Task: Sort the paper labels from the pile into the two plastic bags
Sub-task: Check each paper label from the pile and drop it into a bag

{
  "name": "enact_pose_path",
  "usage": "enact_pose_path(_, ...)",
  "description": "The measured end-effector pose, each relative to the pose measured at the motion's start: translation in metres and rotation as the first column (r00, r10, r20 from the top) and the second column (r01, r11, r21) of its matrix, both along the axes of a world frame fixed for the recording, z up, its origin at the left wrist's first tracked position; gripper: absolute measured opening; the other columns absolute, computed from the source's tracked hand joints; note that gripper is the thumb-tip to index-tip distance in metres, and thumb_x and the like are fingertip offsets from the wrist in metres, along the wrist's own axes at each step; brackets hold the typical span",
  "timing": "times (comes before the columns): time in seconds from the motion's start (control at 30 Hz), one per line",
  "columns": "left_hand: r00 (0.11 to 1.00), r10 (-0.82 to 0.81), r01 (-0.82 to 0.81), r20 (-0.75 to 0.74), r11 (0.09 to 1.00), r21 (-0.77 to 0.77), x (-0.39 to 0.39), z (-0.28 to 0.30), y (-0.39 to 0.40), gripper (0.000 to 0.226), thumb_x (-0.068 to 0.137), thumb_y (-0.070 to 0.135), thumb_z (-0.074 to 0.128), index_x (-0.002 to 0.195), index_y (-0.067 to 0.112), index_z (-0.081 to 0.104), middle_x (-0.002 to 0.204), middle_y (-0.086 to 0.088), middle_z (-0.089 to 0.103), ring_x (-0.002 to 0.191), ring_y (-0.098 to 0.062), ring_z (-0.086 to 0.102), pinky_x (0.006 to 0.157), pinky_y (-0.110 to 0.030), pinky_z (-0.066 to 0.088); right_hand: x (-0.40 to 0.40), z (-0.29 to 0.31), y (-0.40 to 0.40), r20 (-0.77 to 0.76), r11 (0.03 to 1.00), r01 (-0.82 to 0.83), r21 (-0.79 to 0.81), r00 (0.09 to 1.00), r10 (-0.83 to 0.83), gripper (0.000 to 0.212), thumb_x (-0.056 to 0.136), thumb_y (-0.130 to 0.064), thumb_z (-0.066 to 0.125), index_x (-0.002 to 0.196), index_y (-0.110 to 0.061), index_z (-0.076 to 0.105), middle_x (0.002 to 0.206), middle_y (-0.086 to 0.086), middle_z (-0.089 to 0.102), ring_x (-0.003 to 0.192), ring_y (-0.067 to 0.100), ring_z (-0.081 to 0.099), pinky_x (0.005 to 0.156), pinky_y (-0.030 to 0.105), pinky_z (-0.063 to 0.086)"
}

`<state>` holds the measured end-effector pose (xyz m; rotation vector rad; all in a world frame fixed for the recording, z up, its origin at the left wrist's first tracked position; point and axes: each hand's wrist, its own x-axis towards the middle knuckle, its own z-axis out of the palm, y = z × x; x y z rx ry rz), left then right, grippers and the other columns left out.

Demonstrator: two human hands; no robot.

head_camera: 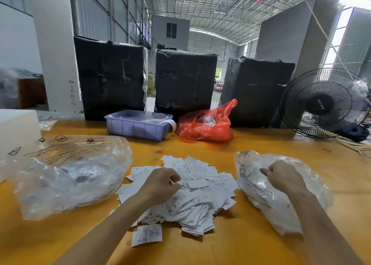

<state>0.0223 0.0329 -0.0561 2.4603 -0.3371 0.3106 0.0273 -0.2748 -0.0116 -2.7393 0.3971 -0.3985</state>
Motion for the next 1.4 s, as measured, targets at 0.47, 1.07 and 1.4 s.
enact_pose_path(0.47,0.857,-0.447,0.024,-0.255,0.53,-0.848,-0.024,0.03,-0.024,0.03,0.076,0.028,0.07,0.087,0.0,0.069,0.076,-0.009,0.07,0.063,-0.012,0.065,0.06,-0.02,0.053,-0.005,-0.011,0.146,0.262,-0.04,-0.293,0.955,0.775,0.575,0.054,0.081,-0.057,0.045,0.109,-0.017,0.067,0.124,-0.002,0.061,0.124,0.023,0.047,0.098,0.042,0.041)
enact_pose_path(1.07,0.946,-0.084,-0.181,-0.314,0.666,-0.724,-0.009,0.021,-0.001,0.014,0.072,0.018,0.079,0.072,0.008,0.069,0.066,-0.005,0.07,0.053,-0.009,0.06,0.05,-0.016,0.047,-0.008,-0.024,0.148,0.211,0.214,-0.363,0.907,0.83,0.516,0.009,0.086,0.0,0.063,0.094,-0.003,0.064,0.073,0.008,0.065,0.059,0.016,0.063,0.059,0.025,0.052)
enact_pose_path(1.4,0.981,-0.069,0.007,-0.183,0.948,-0.319,-0.011,0.03,-0.001,0.016,0.079,-0.001,0.071,0.093,0.007,0.071,0.086,-0.013,0.072,0.075,-0.018,0.064,0.075,-0.035,0.053,-0.012,-0.019,0.152,0.163,0.453,-0.434,0.779,0.837,0.522,0.014,0.083,-0.017,0.07,0.093,-0.013,0.062,0.087,0.006,0.067,0.065,0.011,0.061,0.06,0.023,0.05)
